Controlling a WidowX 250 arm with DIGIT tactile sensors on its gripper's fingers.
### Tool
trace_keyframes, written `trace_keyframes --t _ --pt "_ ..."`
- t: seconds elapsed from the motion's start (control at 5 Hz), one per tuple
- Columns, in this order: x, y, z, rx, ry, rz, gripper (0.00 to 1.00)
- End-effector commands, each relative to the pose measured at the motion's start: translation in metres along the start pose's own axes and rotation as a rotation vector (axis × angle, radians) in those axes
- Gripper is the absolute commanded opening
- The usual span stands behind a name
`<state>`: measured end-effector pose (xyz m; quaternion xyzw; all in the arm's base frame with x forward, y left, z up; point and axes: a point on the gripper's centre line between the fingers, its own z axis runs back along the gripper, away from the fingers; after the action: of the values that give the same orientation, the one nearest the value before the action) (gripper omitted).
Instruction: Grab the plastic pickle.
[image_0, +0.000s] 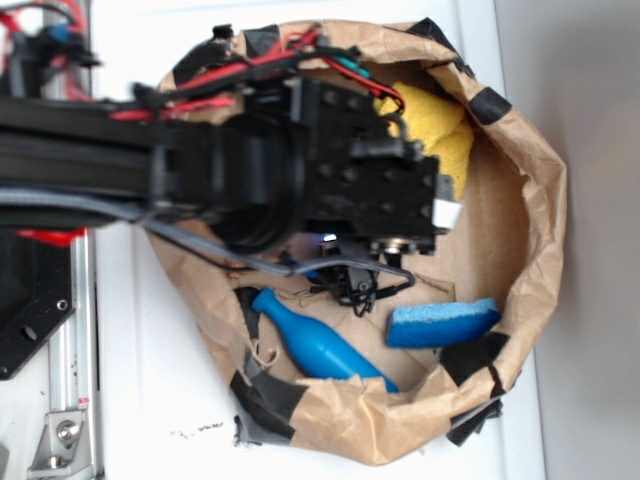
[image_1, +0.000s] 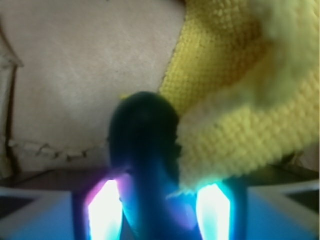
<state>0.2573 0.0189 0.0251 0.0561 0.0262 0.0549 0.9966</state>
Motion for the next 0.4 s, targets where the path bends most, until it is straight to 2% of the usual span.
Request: trace_keyframes --t 0.0,0.2 --pt "-0.009 0.004 0.072 -0.056 -0.179 -0.040 0.00" --pt "-0.007 -0.005 0.124 -0.073 -0.247 0.010 0.00"
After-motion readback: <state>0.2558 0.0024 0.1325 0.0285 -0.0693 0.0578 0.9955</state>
